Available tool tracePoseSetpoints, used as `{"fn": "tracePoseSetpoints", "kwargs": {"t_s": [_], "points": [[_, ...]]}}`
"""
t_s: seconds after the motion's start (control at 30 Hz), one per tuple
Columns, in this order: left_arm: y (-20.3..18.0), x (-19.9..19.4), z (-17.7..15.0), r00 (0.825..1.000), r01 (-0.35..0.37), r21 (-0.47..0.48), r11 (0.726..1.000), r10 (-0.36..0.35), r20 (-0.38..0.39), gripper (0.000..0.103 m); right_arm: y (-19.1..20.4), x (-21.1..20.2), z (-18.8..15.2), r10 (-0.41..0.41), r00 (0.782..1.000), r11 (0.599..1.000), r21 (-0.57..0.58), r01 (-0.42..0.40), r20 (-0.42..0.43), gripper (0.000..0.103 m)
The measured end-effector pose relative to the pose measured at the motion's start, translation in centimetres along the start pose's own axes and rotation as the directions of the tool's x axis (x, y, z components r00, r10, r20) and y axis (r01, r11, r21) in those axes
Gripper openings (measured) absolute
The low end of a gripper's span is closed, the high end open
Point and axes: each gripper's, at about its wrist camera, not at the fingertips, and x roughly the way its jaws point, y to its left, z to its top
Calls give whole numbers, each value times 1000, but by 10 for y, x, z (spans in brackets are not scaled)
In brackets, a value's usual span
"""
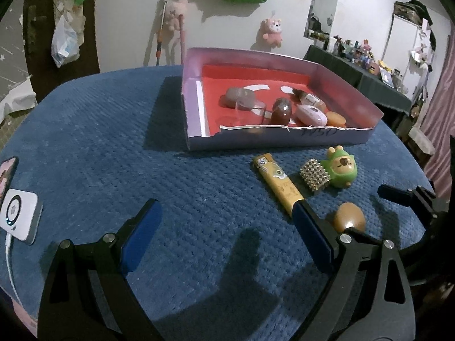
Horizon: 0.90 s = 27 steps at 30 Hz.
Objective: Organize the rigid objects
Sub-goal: 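Move the left tool to the yellow lighter while the right tool approaches the tan round sponge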
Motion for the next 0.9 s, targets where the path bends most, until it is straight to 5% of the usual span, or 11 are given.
{"fn": "tracePoseSetpoints", "kwargs": {"t_s": [0.13, 0.43, 0.9], "points": [[-5, 7, 3, 999, 21, -1, 1000, -21, -25, 94, 2, 8, 1, -53, 998, 999, -12, 52, -45, 103], [-24, 23, 5, 997, 38, 18, 999, -37, -68, 97, -31, -11, 4, -114, 993, 992, 51, 114, -7, 103], [-33, 40, 7, 992, -16, 63, 998, 24, -124, 98, -32, -8, -4, -28, 999, 999, 15, 28, -18, 103]]}}
